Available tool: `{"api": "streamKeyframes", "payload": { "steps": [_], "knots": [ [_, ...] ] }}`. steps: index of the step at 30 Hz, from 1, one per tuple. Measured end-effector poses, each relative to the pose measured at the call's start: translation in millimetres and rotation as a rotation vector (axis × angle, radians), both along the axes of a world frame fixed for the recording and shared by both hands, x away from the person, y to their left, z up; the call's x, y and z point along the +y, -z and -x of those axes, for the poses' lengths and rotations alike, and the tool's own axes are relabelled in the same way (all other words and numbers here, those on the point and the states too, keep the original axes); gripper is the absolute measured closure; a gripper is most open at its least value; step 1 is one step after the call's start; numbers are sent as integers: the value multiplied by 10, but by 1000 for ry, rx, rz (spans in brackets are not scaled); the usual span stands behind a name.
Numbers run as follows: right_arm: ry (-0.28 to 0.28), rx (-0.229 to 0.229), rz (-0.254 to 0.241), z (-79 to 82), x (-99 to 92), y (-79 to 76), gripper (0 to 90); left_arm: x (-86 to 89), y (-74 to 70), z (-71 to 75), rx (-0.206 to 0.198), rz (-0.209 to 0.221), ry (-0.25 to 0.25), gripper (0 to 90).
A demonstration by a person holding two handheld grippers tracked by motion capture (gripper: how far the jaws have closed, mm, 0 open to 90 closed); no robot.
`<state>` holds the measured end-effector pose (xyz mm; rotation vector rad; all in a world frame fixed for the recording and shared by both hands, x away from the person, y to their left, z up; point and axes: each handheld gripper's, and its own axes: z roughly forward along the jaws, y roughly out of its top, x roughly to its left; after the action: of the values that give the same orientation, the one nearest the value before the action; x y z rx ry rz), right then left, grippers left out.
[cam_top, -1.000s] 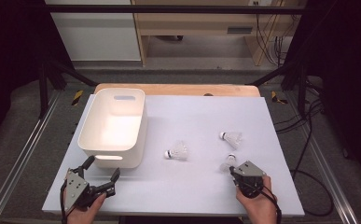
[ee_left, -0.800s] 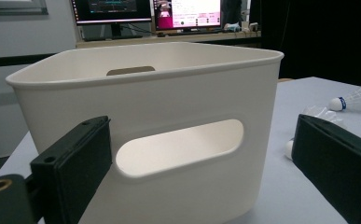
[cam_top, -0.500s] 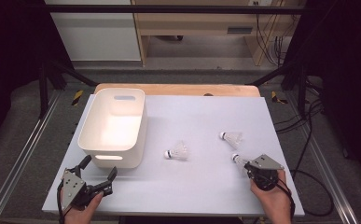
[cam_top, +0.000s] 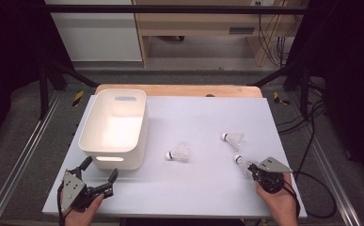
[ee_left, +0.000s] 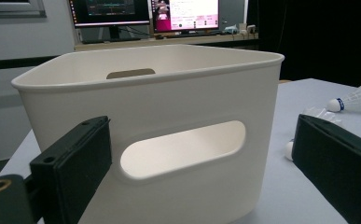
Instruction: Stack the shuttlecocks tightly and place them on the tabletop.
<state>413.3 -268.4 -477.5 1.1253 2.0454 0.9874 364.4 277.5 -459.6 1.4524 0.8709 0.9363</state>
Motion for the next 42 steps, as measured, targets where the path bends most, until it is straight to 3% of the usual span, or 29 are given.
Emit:
{"api": "streamKeyframes", "payload": {
  "steps": [11, 31, 32, 33, 34, 35, 37, 42],
  "knots": [
    [1, 18, -23, 13, -41, 51, 900, 1, 2, -2, -2, 7, 18, 49],
    [-5, 42, -65, 312, -101, 67, 898, -24, 7, -14, 8, 1, 37, 48],
    [2, 51, -83, 353, -105, 77, 840, -25, 8, -12, 8, 0, 37, 48],
    [2, 51, -83, 353, -105, 77, 840, -25, 8, -12, 8, 0, 37, 48],
    [4, 62, -96, 396, -104, 92, 766, -25, 5, -8, 5, 0, 38, 48],
    [4, 62, -96, 396, -104, 92, 766, -25, 5, -8, 5, 0, 38, 48],
    [-12, 64, -124, 407, -75, 90, 657, -28, 2, -10, 3, 0, 39, 49],
    [-14, 62, -175, 330, 5, 76, 556, -64, 11, -20, 8, -10, 50, 48]
  ]
}}
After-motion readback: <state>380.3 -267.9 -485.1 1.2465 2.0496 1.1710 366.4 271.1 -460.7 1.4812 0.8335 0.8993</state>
